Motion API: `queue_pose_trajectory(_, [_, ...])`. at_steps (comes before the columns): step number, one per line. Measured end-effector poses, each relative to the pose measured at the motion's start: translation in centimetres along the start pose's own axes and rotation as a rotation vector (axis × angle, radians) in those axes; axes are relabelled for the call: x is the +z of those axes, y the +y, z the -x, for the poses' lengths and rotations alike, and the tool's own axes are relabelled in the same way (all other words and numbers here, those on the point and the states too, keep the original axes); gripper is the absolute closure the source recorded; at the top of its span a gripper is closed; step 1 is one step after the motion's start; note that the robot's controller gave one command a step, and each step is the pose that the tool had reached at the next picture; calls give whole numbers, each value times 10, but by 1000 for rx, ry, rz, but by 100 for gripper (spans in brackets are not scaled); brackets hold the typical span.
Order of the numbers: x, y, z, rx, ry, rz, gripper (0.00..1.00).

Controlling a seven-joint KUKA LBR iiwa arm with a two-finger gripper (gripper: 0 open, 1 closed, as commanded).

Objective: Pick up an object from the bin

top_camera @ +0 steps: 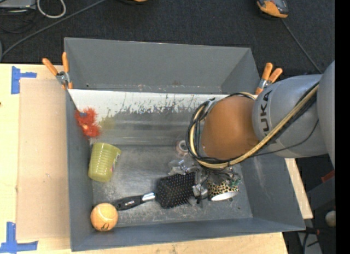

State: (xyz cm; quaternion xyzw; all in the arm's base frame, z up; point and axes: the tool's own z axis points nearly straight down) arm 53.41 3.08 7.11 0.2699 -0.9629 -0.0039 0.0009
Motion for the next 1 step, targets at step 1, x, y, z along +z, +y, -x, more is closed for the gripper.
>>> queue_pose_trajectory(1, [0, 0, 0, 0, 0, 0, 100])
